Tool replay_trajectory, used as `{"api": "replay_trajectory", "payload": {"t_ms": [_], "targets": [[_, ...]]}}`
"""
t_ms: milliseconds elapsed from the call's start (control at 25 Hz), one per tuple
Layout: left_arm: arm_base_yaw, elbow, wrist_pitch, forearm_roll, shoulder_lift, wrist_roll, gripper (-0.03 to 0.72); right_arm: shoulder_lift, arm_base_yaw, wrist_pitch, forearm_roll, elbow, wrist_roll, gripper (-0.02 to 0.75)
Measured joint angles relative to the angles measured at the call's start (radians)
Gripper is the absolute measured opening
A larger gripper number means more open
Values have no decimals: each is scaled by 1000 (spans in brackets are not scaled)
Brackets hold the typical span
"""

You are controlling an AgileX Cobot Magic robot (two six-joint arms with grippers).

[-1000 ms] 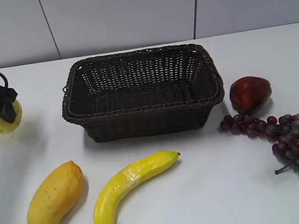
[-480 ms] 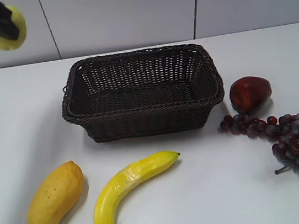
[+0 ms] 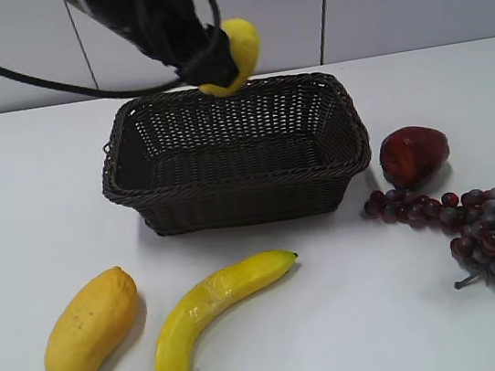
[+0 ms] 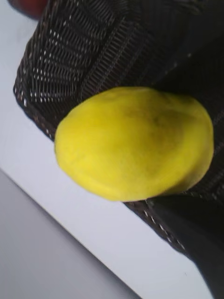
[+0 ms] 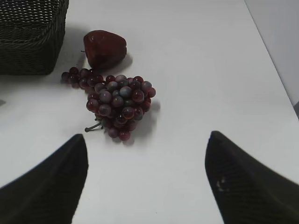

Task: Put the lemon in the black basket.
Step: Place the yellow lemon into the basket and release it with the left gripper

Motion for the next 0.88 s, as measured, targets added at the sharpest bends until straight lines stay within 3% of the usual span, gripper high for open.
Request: {"api": "replay_trajectory", "payload": {"t_ms": [200,560,640,760,880], "targets": [[-66,-66,24,51,149,1,475,0,0,0,0,0,0,591],[-71,-72,29,94,255,-6,475,0,0,0,0,0,0,591],[-71,-87,47,93,255,-17,516,0,0,0,0,0,0,591],[-69,-141,117,91,255,-51,635,0,0,0,0,0,0,591],[-54,-229,210,90,243,-92,652,0,0,0,0,0,0,591]]}}
